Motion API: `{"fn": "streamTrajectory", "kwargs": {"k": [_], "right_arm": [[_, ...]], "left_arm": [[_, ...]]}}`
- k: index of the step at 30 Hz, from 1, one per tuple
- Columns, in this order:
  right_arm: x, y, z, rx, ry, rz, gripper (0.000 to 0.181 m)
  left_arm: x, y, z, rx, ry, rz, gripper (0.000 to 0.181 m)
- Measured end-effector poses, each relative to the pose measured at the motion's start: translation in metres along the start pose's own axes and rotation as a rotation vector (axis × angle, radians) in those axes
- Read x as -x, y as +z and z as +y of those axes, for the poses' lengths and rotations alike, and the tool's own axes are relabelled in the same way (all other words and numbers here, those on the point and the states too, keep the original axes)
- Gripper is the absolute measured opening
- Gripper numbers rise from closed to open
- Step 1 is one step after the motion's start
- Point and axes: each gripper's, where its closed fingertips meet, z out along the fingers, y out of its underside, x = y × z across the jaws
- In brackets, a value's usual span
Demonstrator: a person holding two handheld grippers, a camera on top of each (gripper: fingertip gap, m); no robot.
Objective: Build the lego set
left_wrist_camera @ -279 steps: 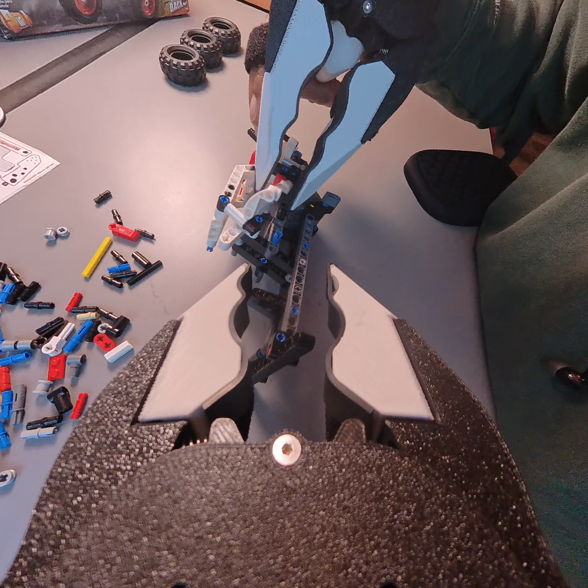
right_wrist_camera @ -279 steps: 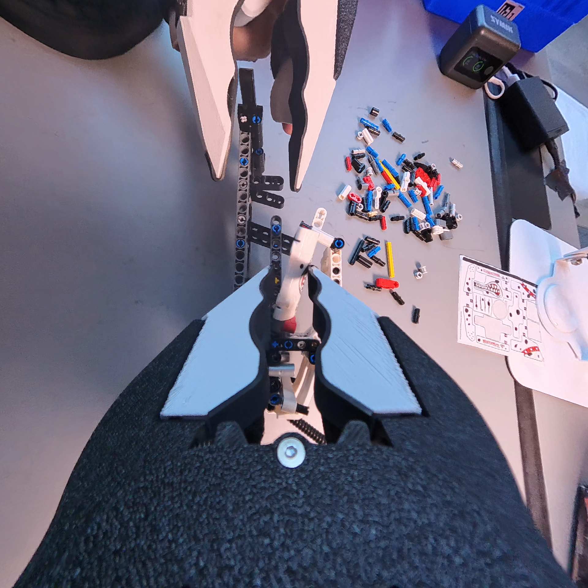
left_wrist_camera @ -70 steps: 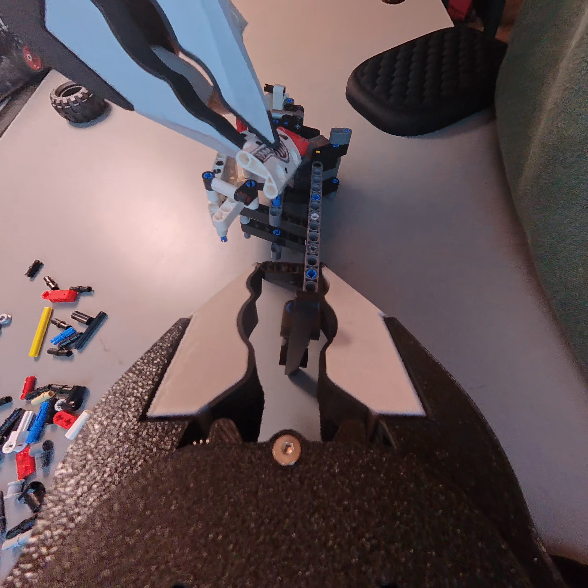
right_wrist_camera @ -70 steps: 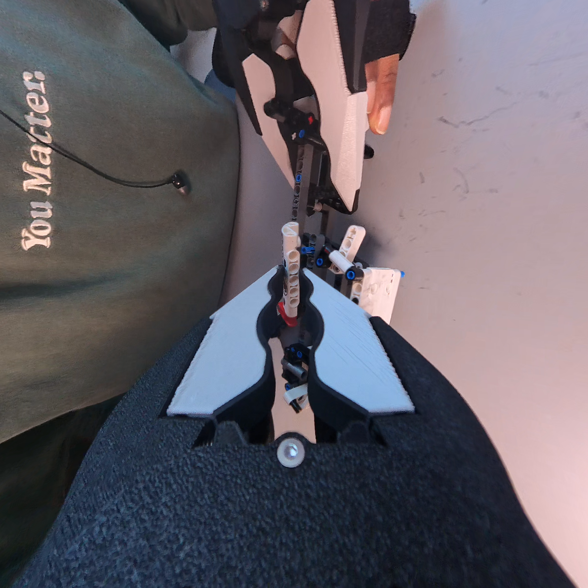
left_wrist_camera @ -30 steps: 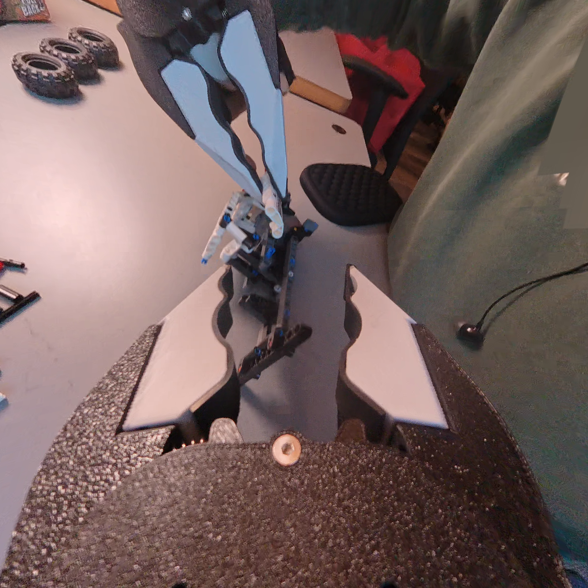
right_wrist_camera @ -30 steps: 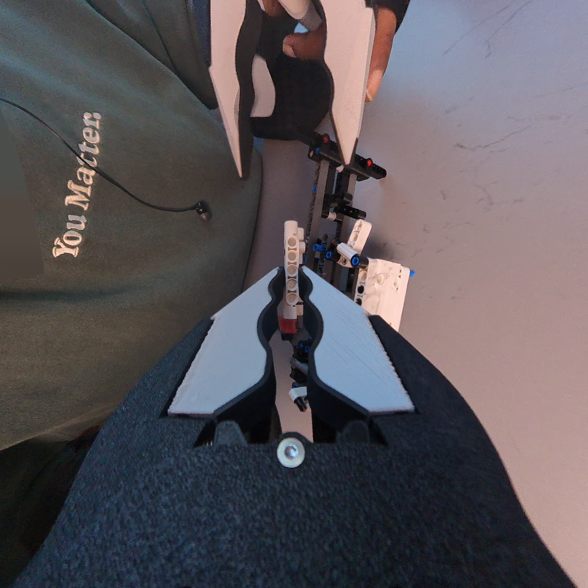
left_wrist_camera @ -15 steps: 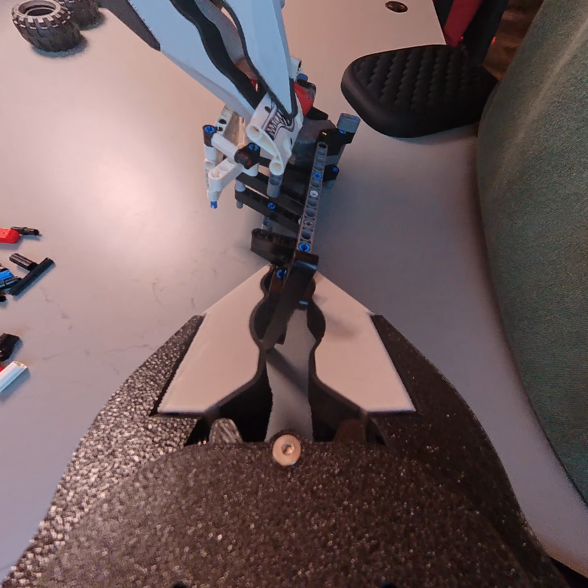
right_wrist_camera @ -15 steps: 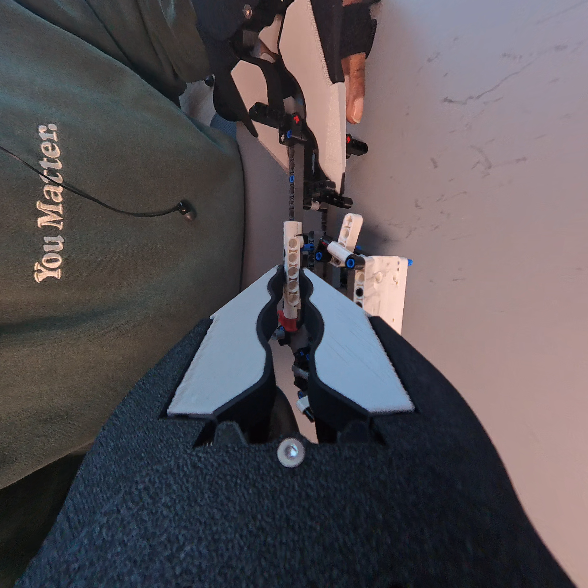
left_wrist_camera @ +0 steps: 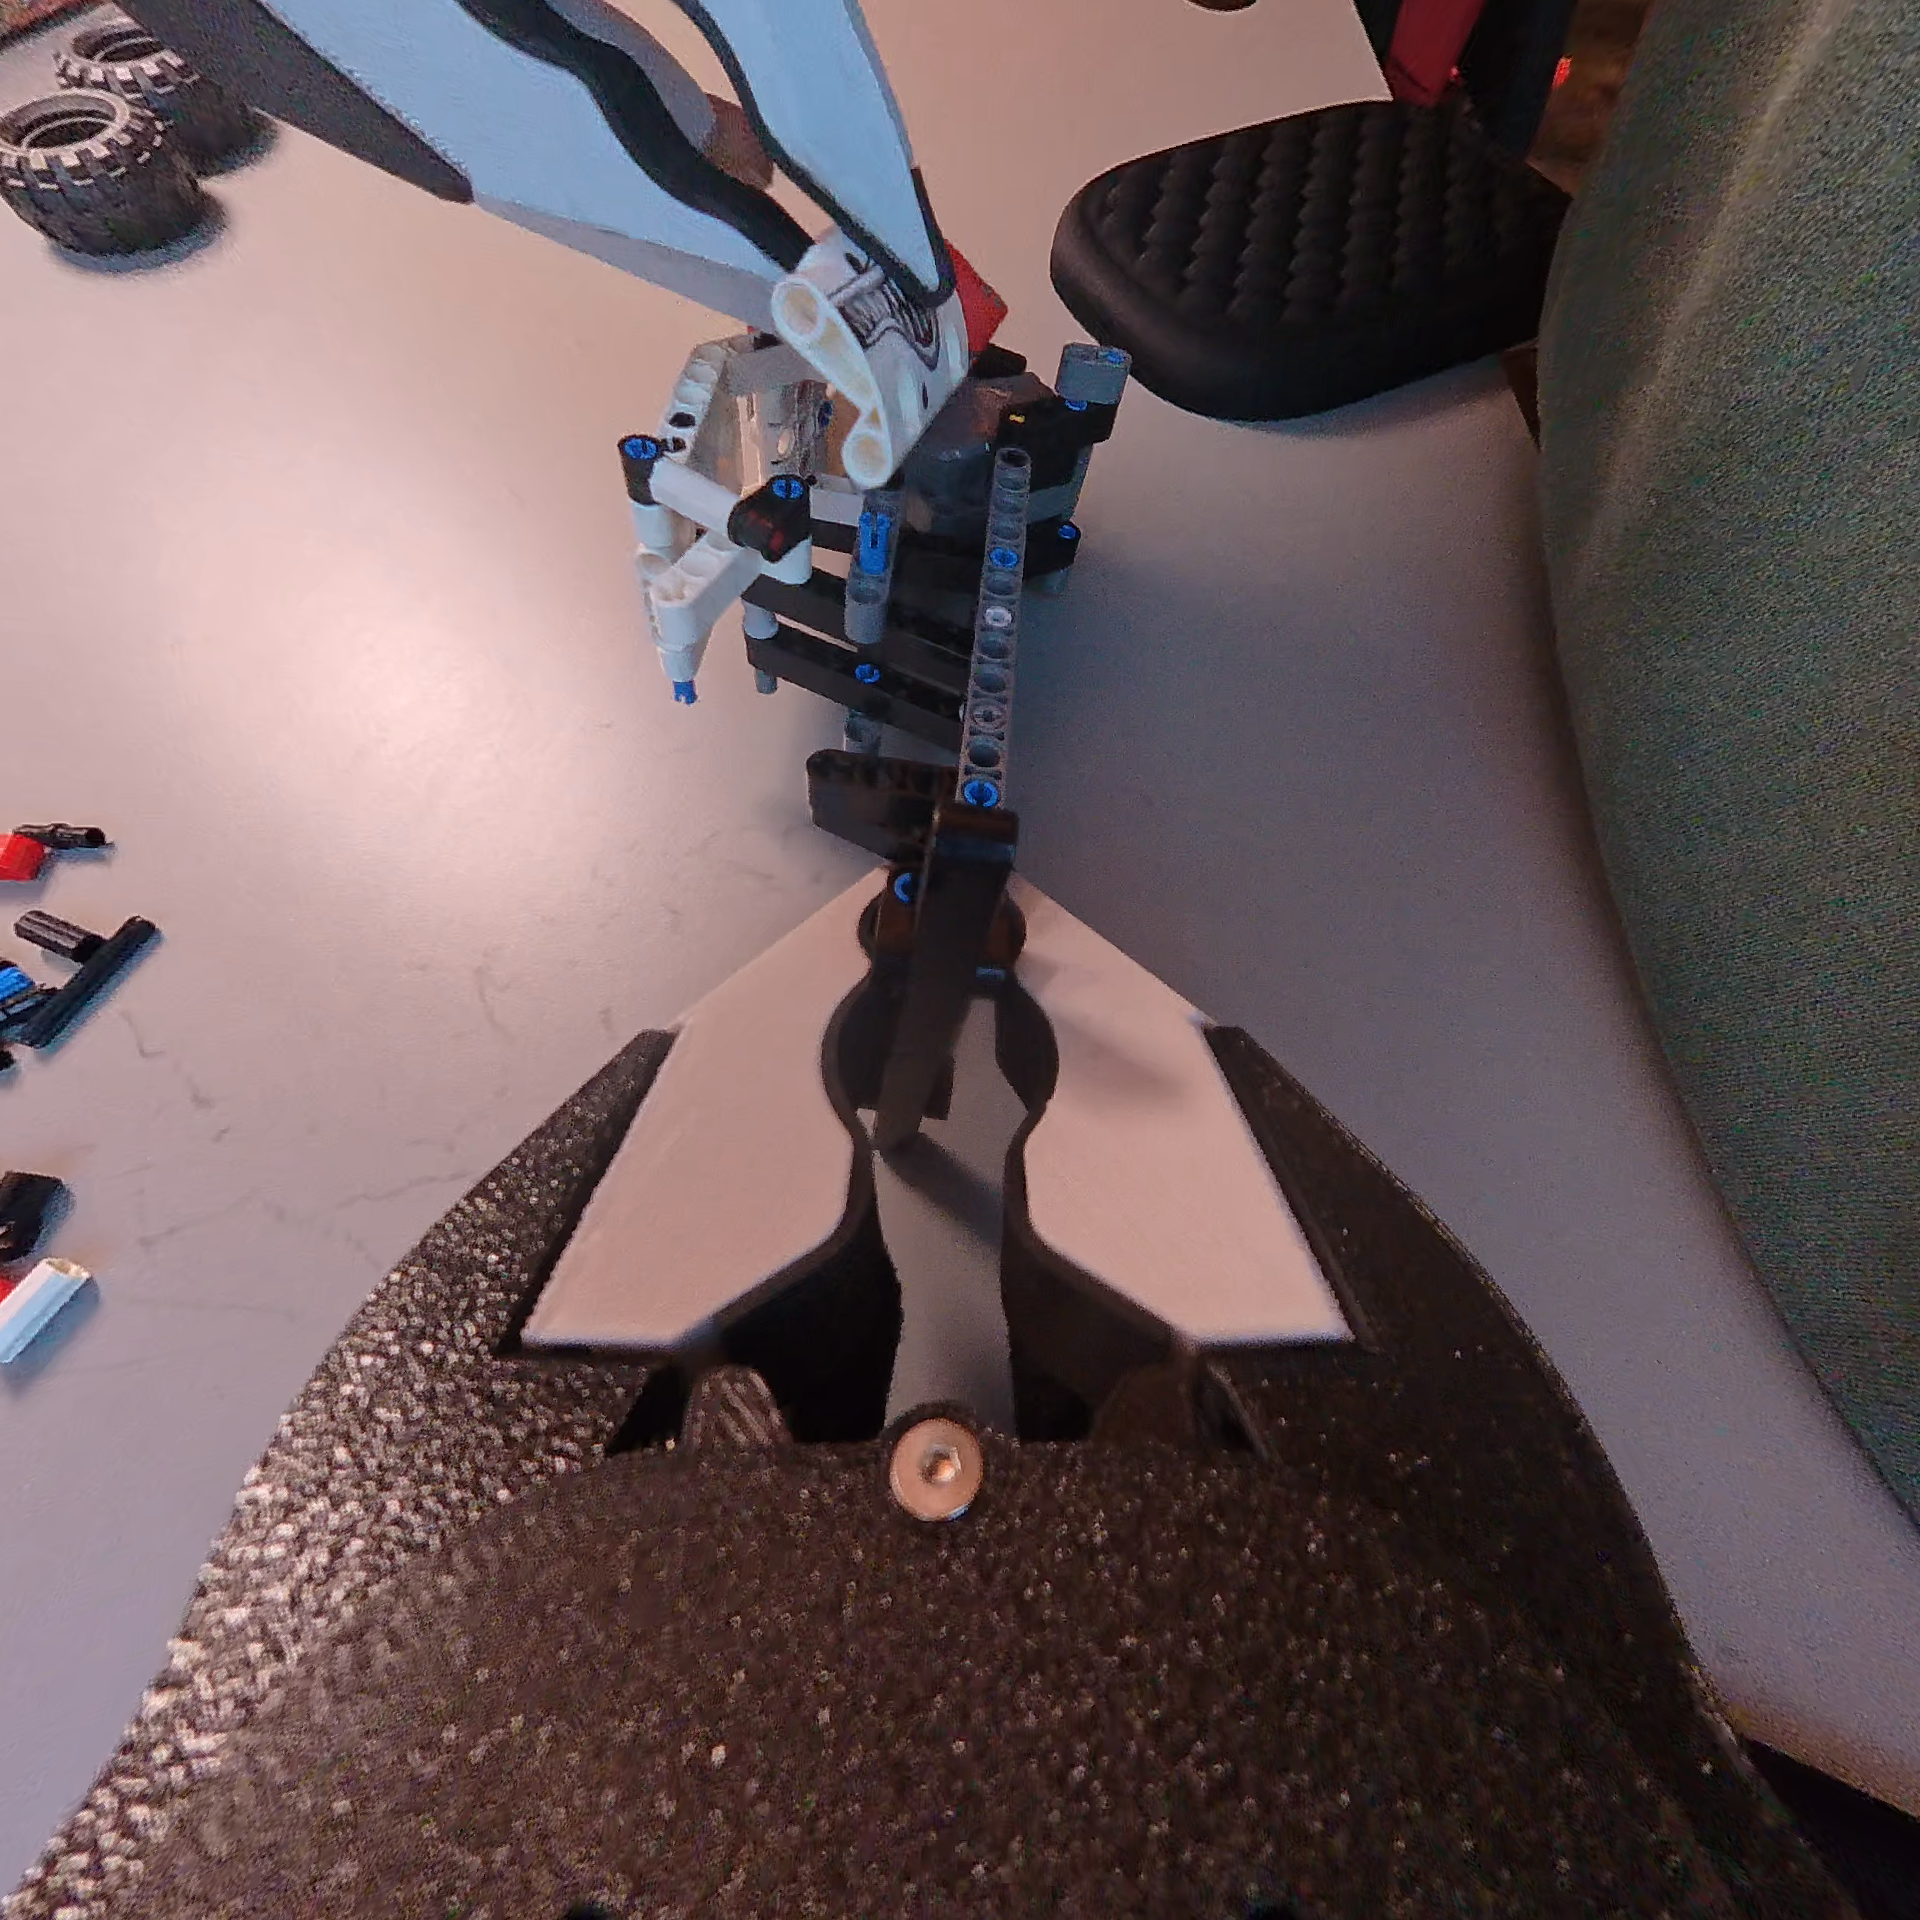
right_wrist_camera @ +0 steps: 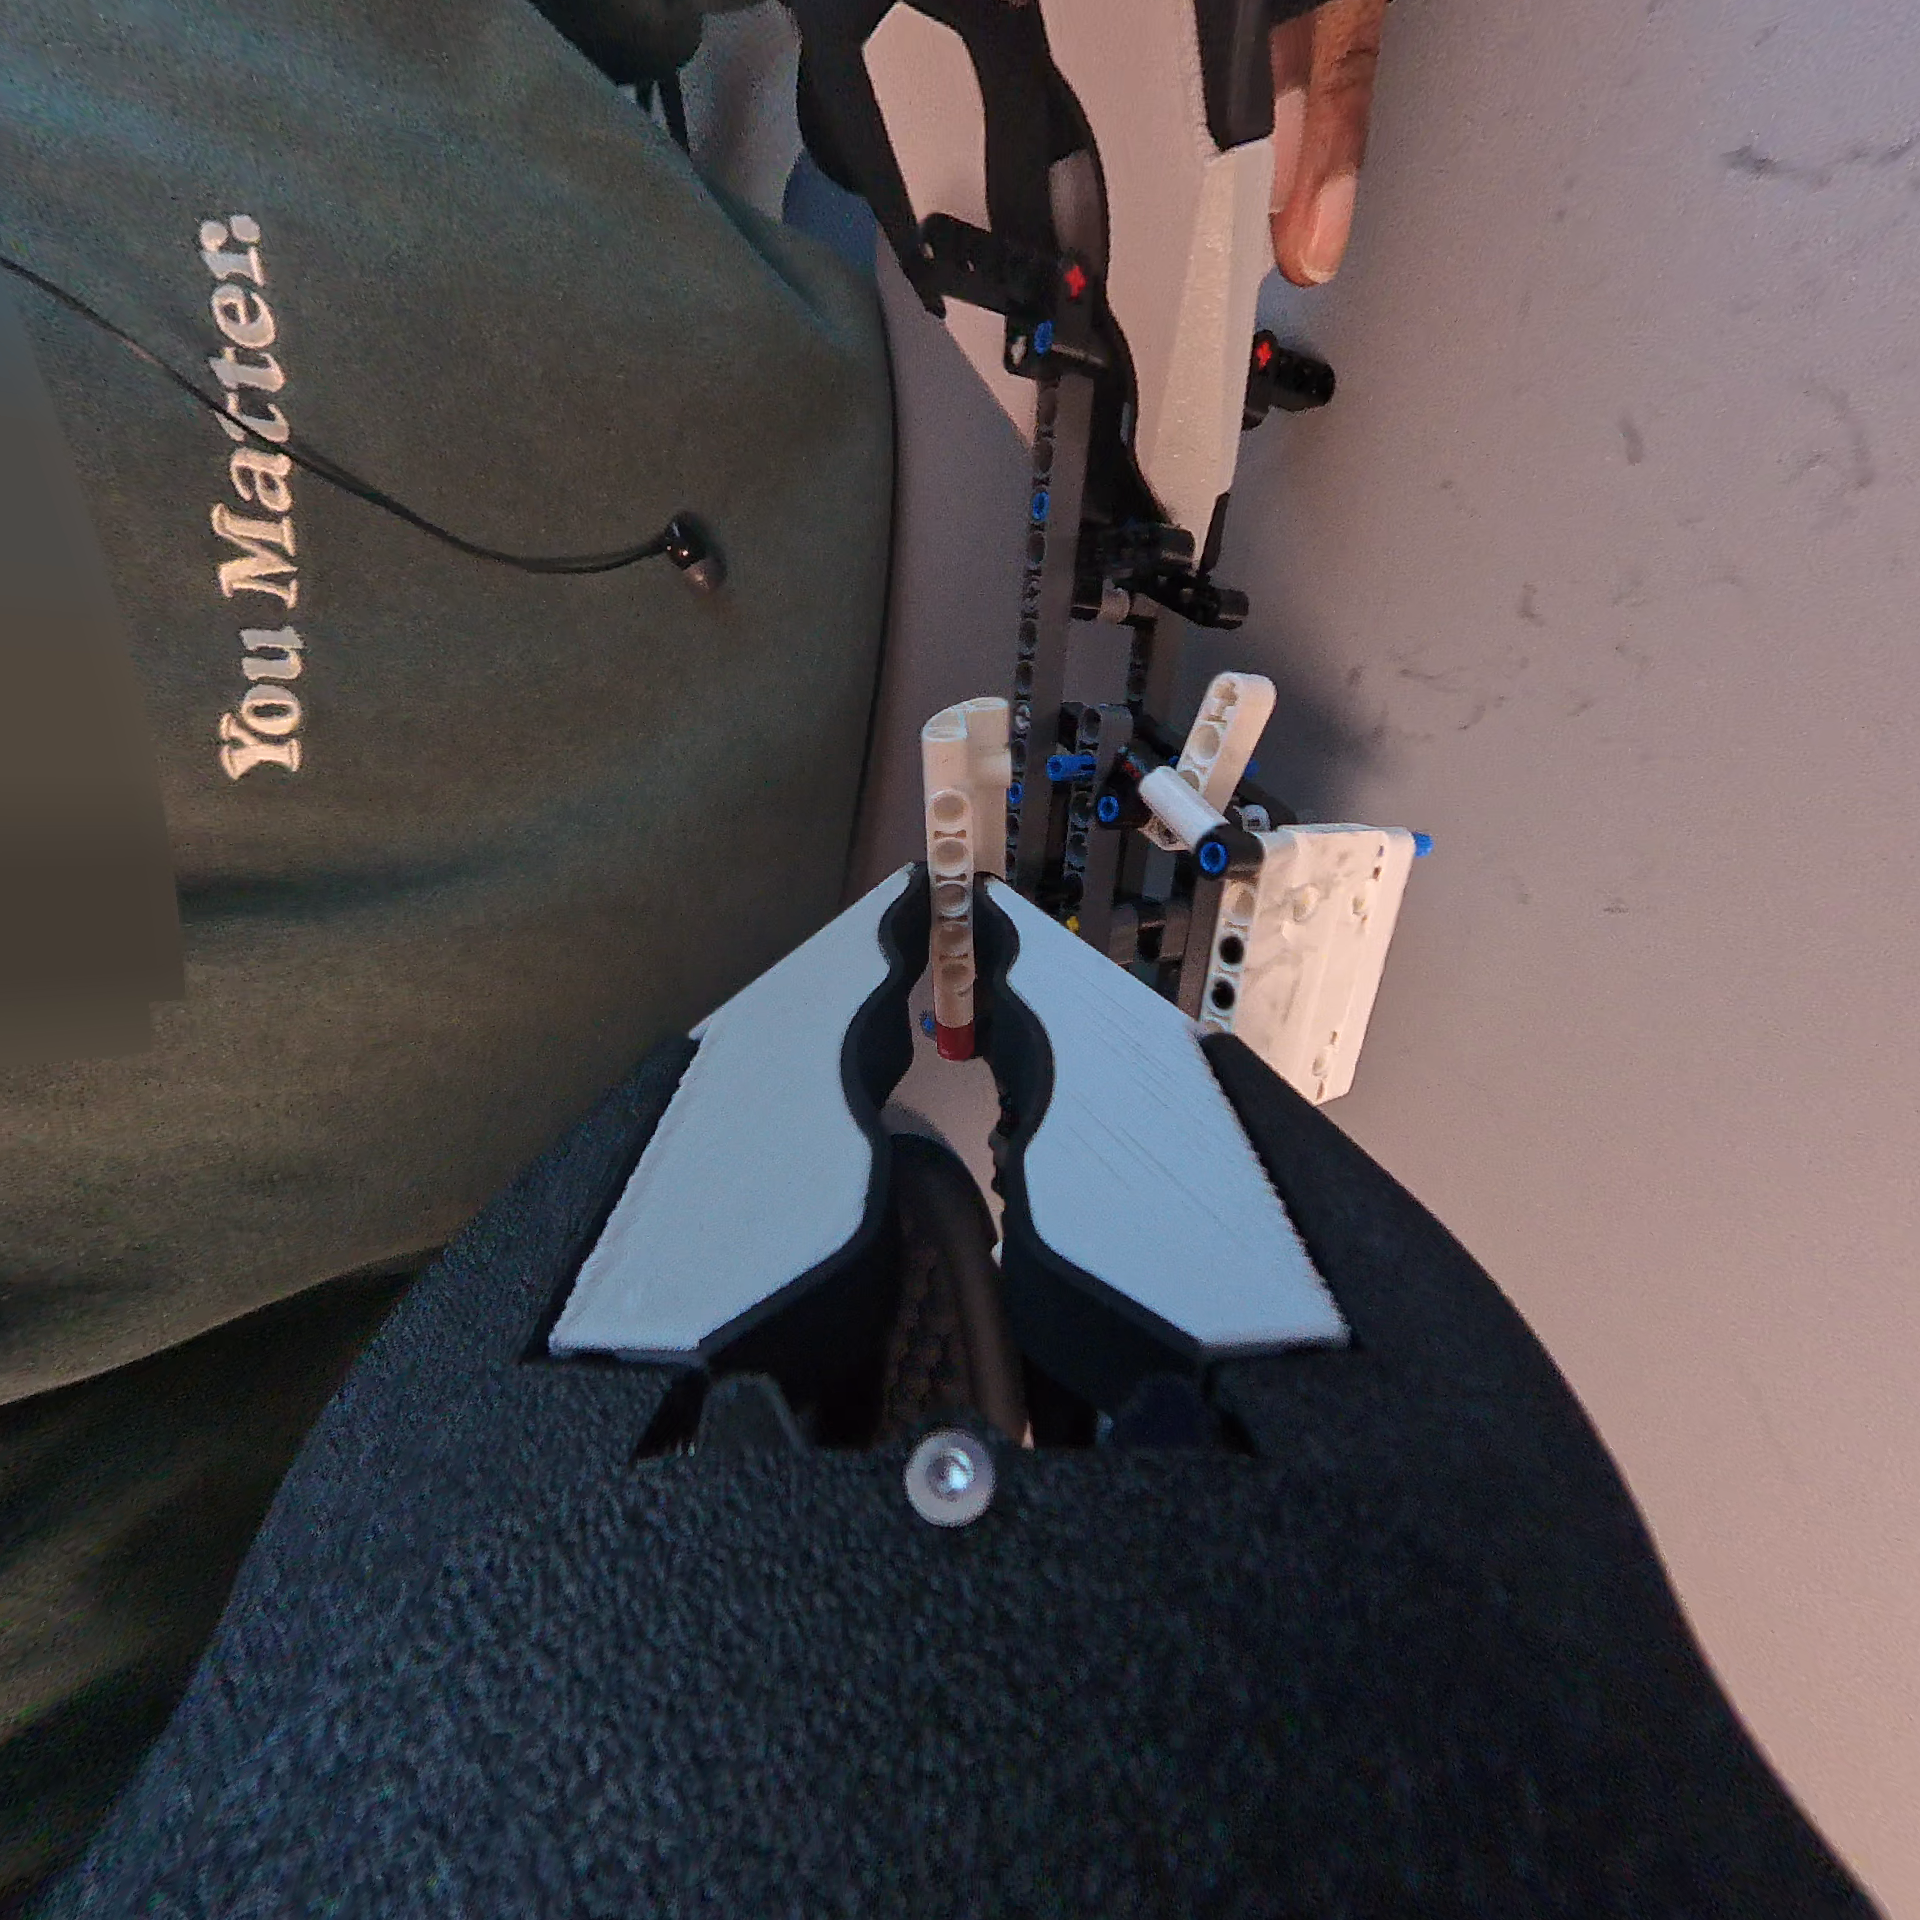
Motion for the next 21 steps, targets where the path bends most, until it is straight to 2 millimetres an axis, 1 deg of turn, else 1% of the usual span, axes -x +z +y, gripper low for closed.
{"fn": "streamTrajectory", "kwargs": {"k": [2,4,8,10,16,21], "right_arm": [[0.005,-0.004,-0.003,0.029,-0.015,-0.023,0.006],[0.001,-0.006,0.001,0.088,-0.008,-0.013,0.006],[-0.007,0.004,0.005,0.149,0.030,-0.040,0.006],[-0.008,0.007,0.004,0.154,0.029,-0.056,0.006],[-0.012,0.003,-0.002,0.134,0.017,-0.028,0.007],[-0.011,0.003,-0.001,0.146,0.012,-0.035,0.007]], "left_arm": [[0.000,0.000,0.000,0.000,-0.001,0.004,0.013],[0.000,0.000,0.000,0.000,0.004,0.005,0.013],[-0.002,0.000,0.000,-0.001,0.019,0.010,0.012],[-0.003,0.000,0.000,-0.003,0.027,0.015,0.012],[-0.006,-0.002,0.002,-0.009,0.035,0.037,0.011],[-0.007,-0.001,0.002,-0.001,0.056,0.045,0.010]]}}
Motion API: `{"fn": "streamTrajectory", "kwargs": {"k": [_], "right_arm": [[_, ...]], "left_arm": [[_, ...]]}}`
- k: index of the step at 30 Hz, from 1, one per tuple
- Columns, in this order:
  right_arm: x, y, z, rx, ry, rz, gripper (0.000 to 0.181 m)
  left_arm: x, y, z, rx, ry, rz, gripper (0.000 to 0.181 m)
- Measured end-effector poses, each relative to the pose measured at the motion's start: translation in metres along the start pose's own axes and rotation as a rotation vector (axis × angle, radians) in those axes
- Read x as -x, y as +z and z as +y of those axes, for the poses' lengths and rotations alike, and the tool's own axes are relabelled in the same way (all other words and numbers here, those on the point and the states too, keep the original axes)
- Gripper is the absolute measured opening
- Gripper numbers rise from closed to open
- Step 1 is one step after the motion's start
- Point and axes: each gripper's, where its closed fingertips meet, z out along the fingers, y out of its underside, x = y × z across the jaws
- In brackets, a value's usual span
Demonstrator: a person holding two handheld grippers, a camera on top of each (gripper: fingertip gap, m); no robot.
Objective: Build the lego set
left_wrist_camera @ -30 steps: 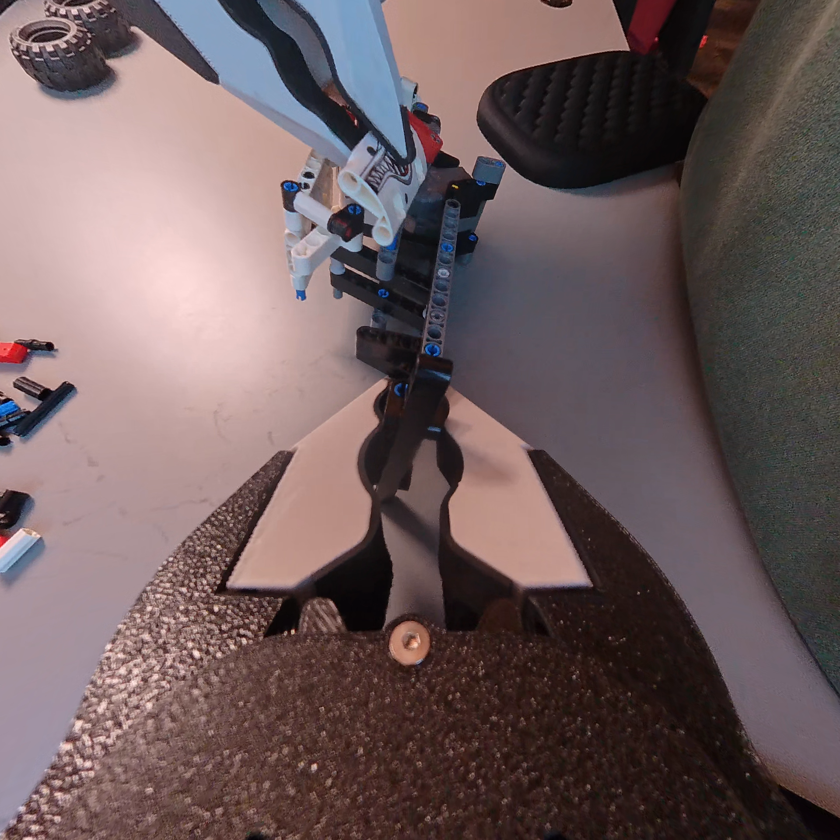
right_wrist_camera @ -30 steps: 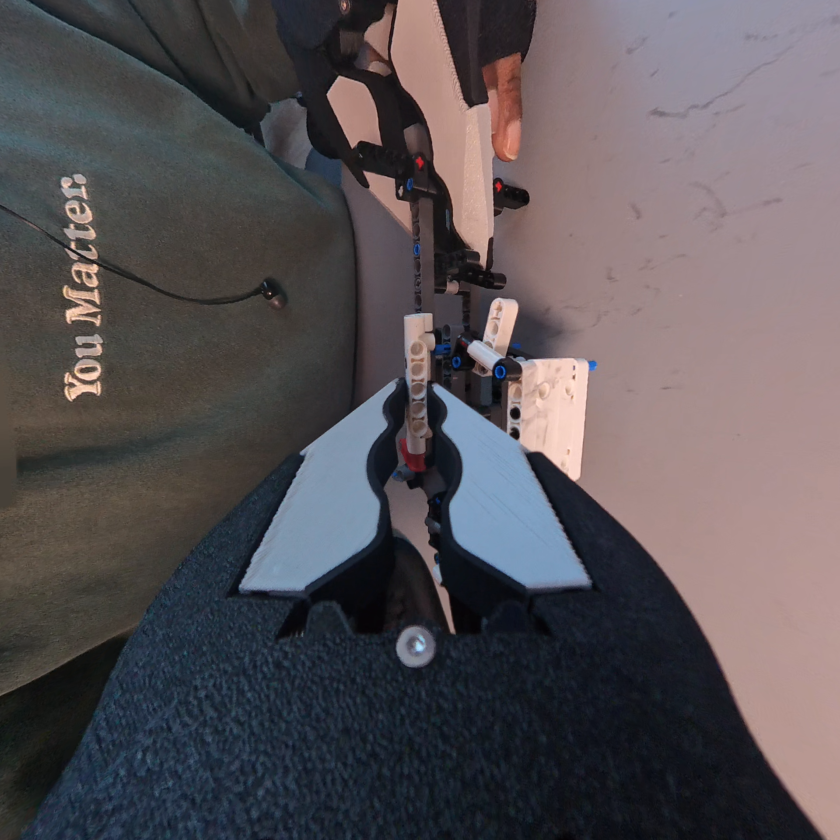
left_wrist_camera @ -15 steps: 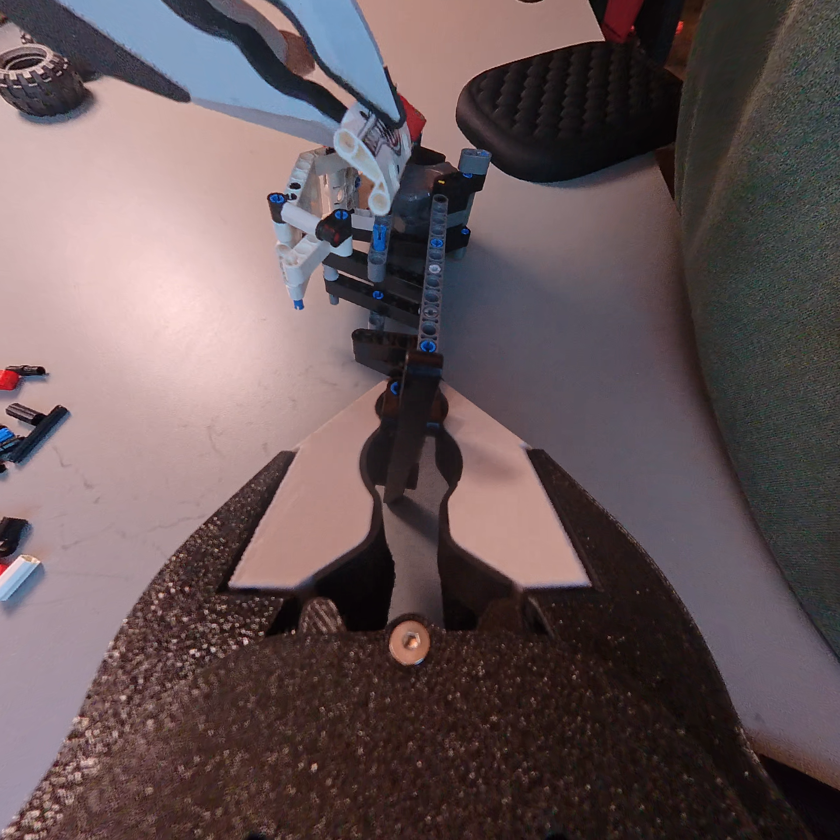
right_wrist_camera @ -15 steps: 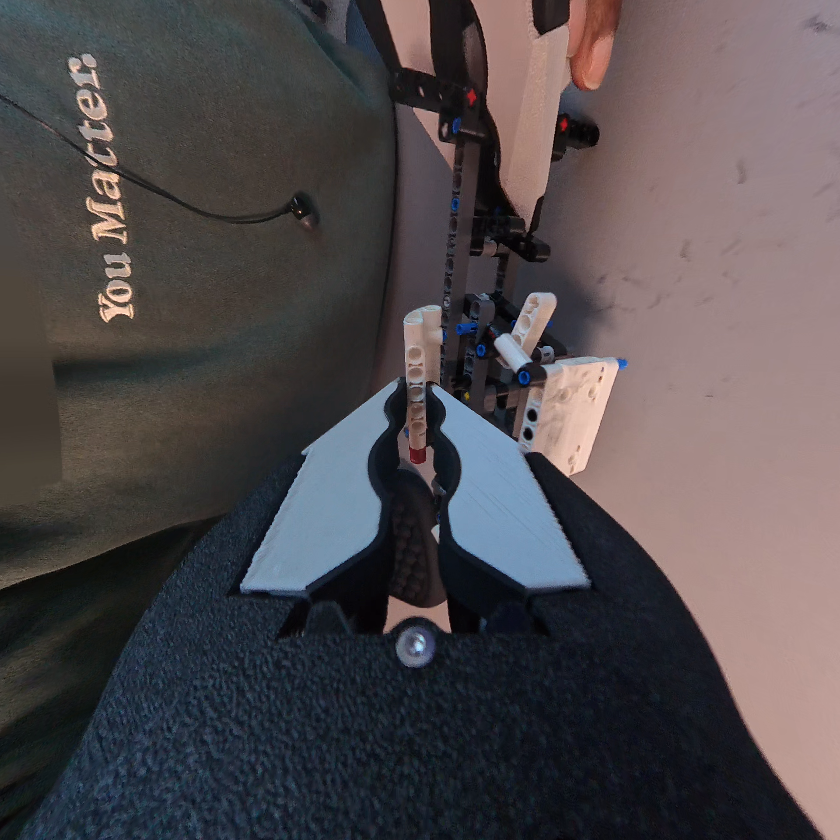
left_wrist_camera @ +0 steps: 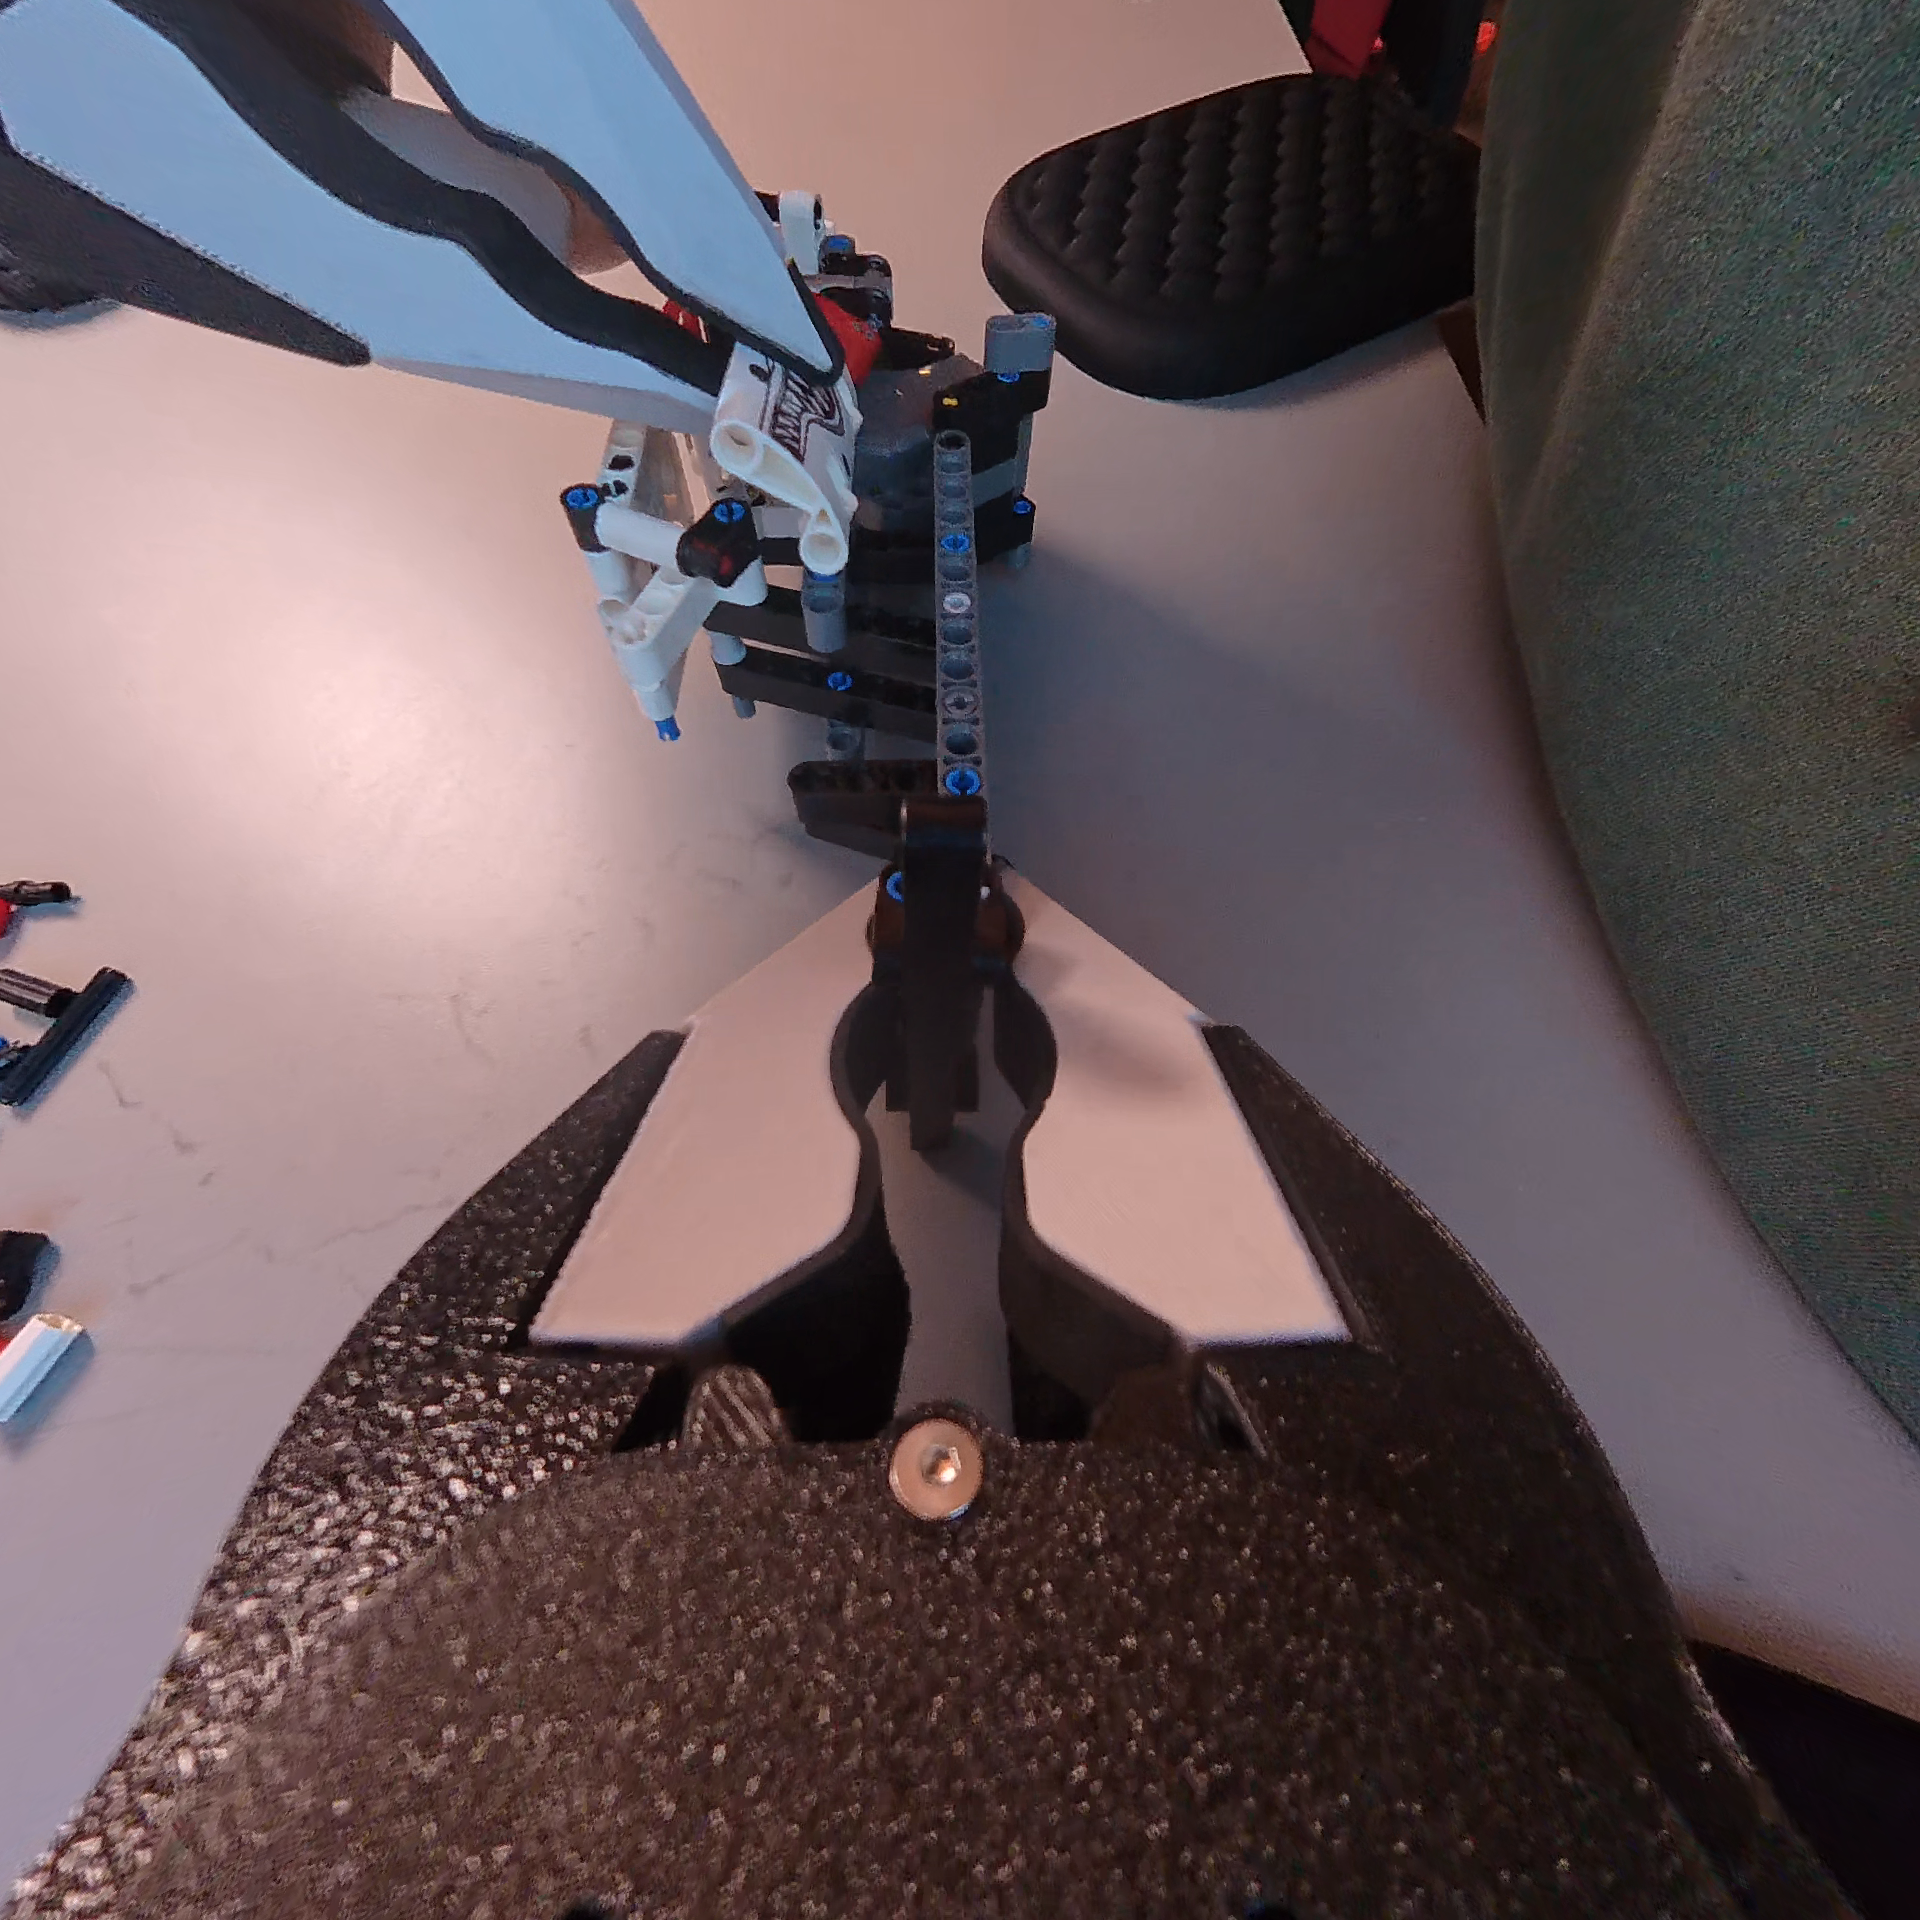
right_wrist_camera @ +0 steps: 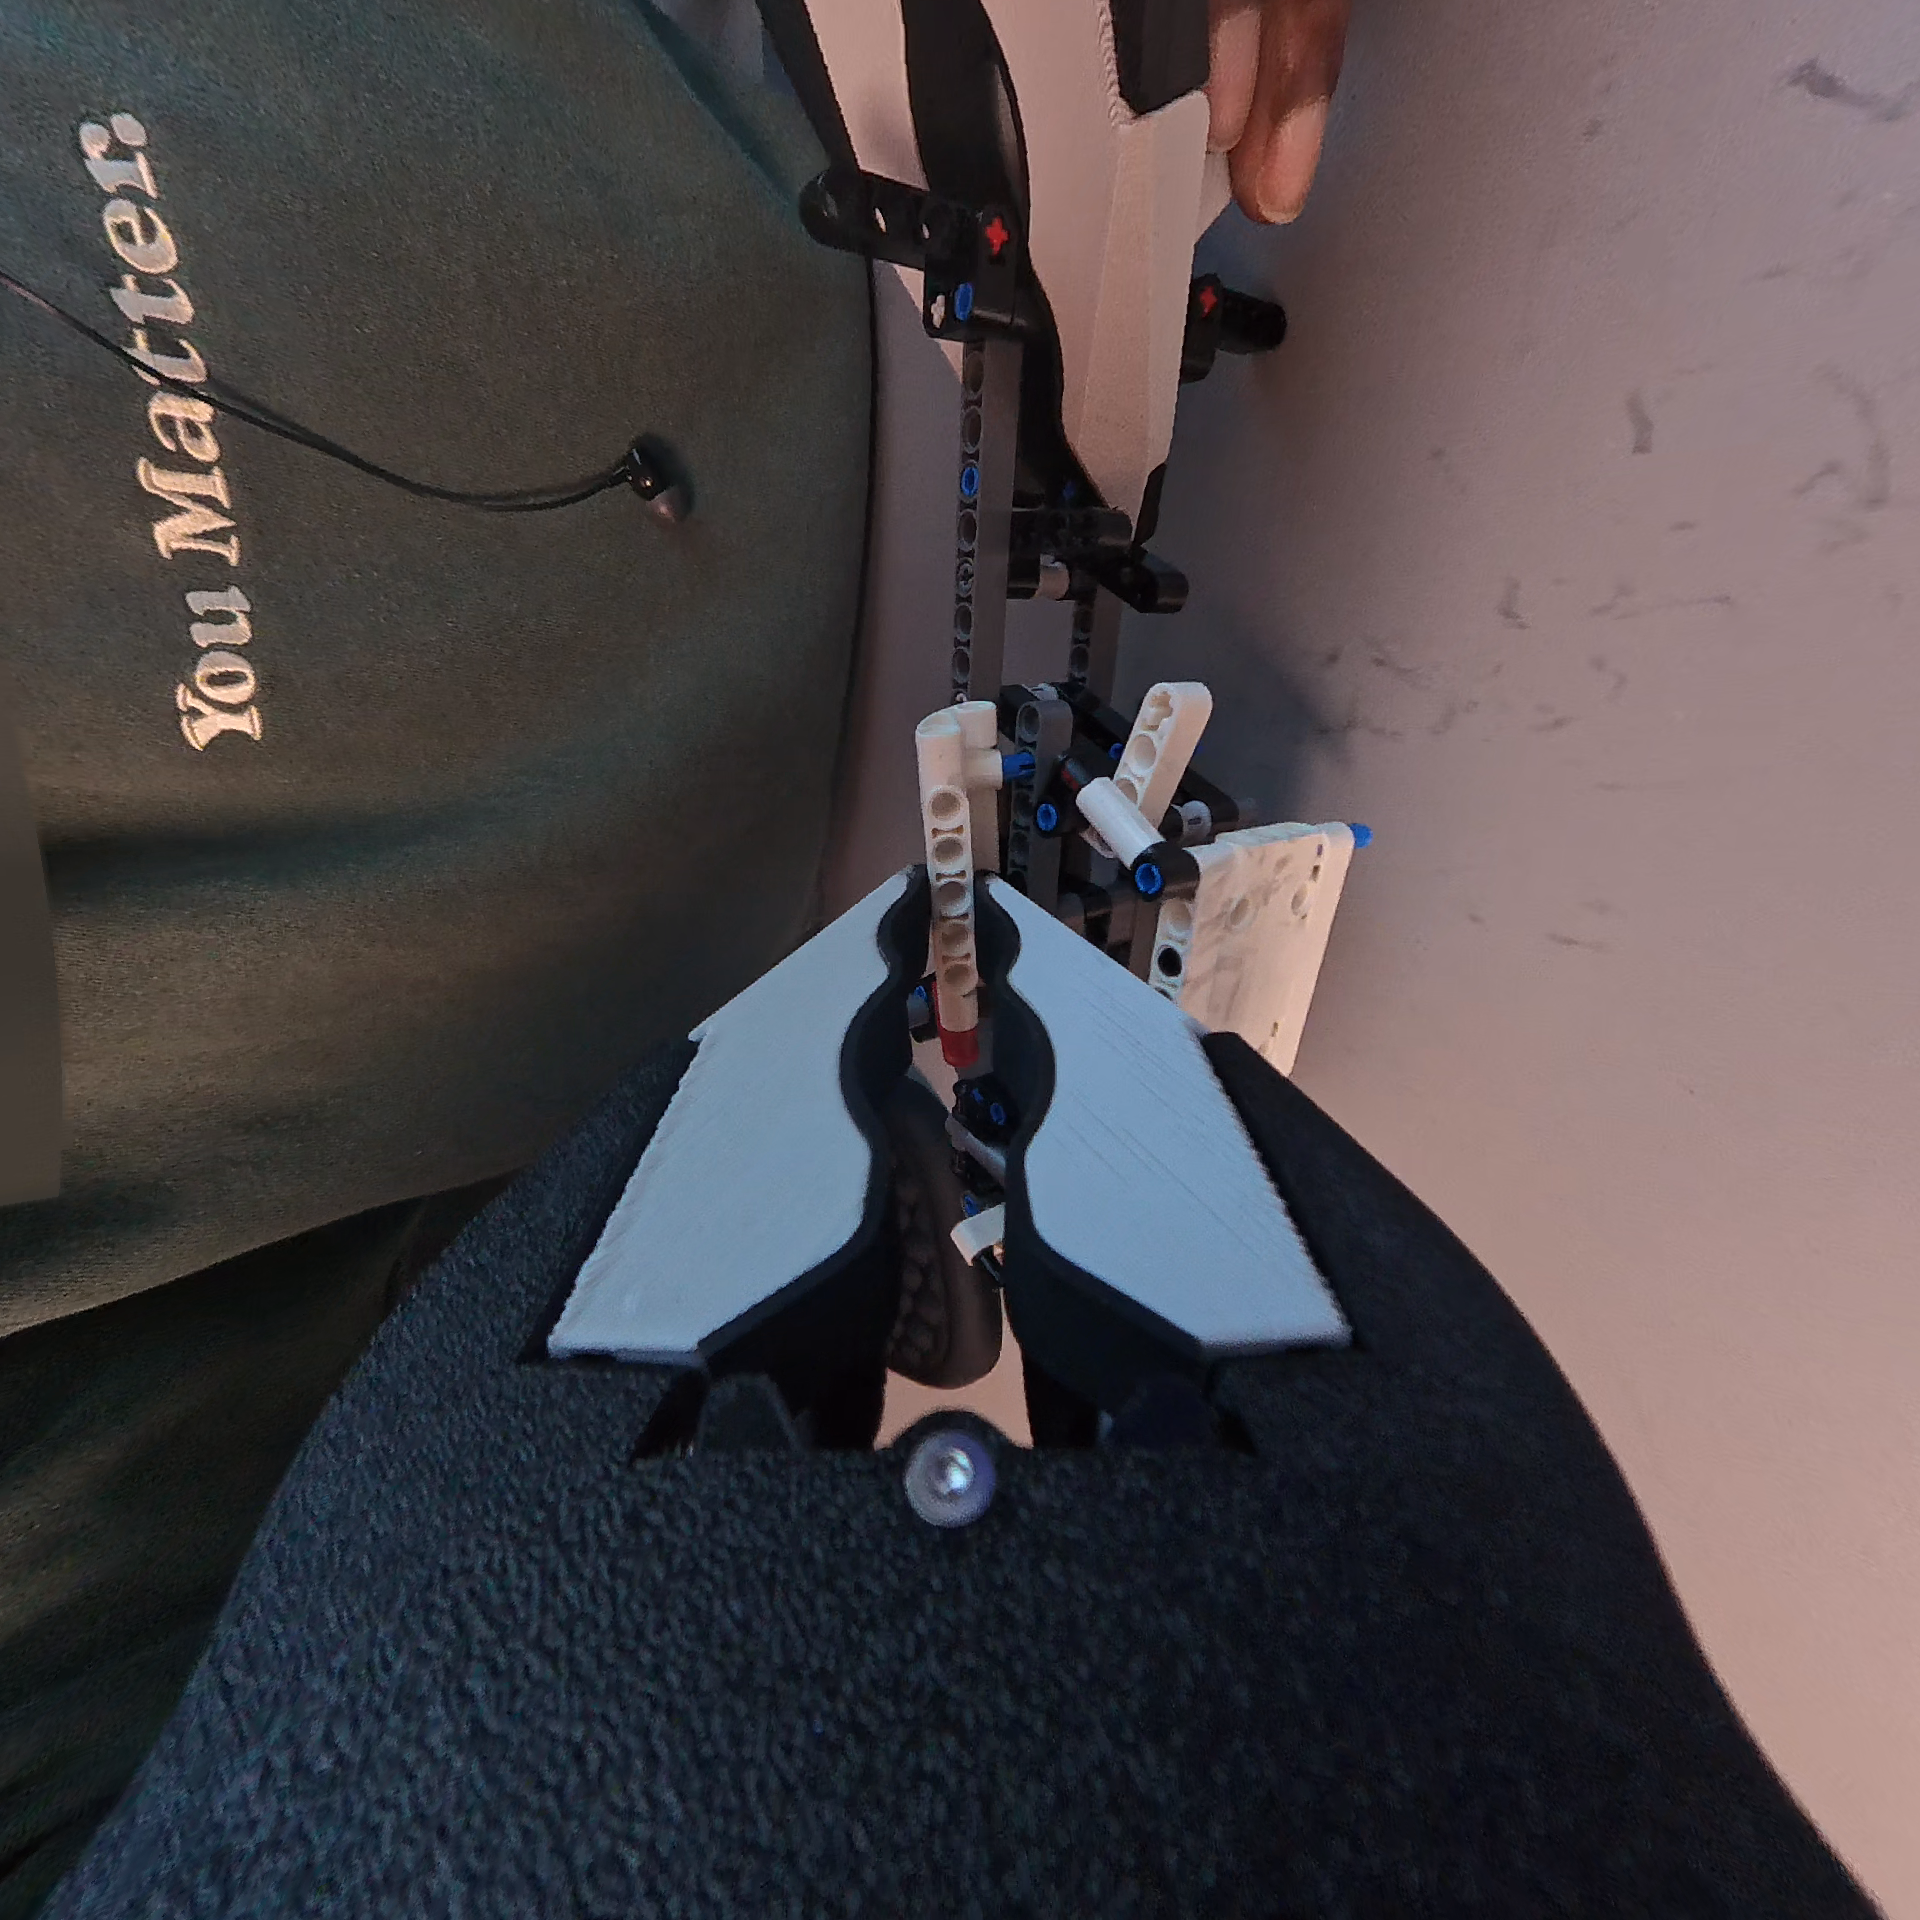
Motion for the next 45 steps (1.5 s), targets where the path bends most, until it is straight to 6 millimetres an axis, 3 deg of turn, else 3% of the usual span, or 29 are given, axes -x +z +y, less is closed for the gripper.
{"fn": "streamTrajectory", "kwargs": {"k": [8,24,28,32,37,45], "right_arm": [[0.001,0.003,0.000,-0.009,-0.028,-0.027,0.008],[-0.006,-0.004,-0.002,-0.137,0.011,-0.006,0.009],[0.008,-0.036,-0.011,-0.315,-0.021,-0.120,0.008],[0.013,-0.055,-0.004,-0.367,-0.042,-0.109,0.008],[0.010,-0.043,0.002,-0.315,-0.014,-0.113,0.008],[-0.004,-0.011,-0.003,-0.184,0.011,-0.095,0.008]], "left_arm": [[-0.005,0.000,0.001,0.016,0.071,0.009,0.010],[-0.003,-0.001,0.000,-0.006,-0.009,0.058,0.010],[0.001,-0.001,-0.001,-0.014,-0.101,0.086,0.010],[0.002,-0.001,-0.001,-0.015,-0.117,0.094,0.010],[0.001,-0.001,-0.001,-0.013,-0.111,0.098,0.010],[-0.001,-0.001,-0.001,-0.011,-0.086,0.085,0.010]]}}
